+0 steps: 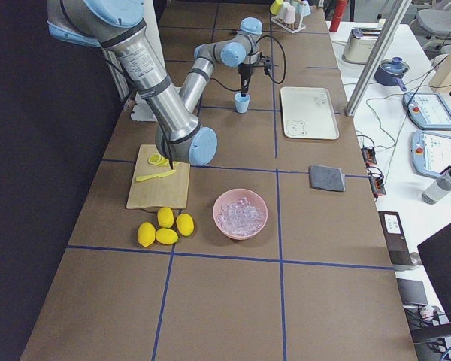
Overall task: Mash ice and strawberries in cup
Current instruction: 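Lift the ice cube and carry it above the blue cup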
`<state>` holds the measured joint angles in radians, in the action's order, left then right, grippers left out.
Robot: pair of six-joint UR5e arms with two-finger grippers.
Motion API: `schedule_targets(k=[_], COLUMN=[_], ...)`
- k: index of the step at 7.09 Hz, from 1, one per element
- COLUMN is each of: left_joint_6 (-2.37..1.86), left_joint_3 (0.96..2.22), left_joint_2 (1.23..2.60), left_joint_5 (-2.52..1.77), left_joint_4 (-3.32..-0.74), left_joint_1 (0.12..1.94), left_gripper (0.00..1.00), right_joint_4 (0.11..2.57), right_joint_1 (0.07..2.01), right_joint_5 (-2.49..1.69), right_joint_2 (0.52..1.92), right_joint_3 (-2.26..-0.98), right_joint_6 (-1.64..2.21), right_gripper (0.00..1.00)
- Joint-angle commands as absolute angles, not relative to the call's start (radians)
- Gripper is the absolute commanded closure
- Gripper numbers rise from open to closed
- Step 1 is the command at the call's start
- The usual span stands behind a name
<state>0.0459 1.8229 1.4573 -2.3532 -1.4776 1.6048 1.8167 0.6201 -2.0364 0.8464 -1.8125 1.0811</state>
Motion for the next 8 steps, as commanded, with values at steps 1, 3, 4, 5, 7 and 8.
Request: schedule_targets(k=[1,3,4,5,7,8], left_joint_6=[0.046,0.046,0.046,0.046,0.046,0.046], left_joint_3=[1.824,1.824,1.824,1.824,1.824,1.824], left_joint_2=[1.457,1.457,1.457,1.457,1.457,1.457], left_joint_5=[-2.353,-2.353,-2.353,-2.353,-2.353,-2.353], left_joint_4=[-1.479,-1.479,-1.479,-1.479,-1.479,-1.479], left_joint_1=[1.605,1.605,1.605,1.605,1.605,1.605], left_gripper=[0.0,0.0,0.0,0.0,0.0,0.0], right_joint_4=[1.746,1.738,1.735,1.702,1.697,1.697], right_joint_1=[0.594,0.56,0.537,0.528,0.512,0.506], right_joint_5=[-2.01,-1.981,-1.948,-1.944,-1.936,-1.922], right_joint_2=[0.789,0.758,0.755,0.753,0.749,0.733], right_joint_3=[-1.705,-1.66,-1.649,-1.634,-1.621,-1.605], right_joint_6=[1.109,1.138,1.159,1.164,1.164,1.164], right_gripper=[1.0,1.0,1.0,1.0,0.99,0.98])
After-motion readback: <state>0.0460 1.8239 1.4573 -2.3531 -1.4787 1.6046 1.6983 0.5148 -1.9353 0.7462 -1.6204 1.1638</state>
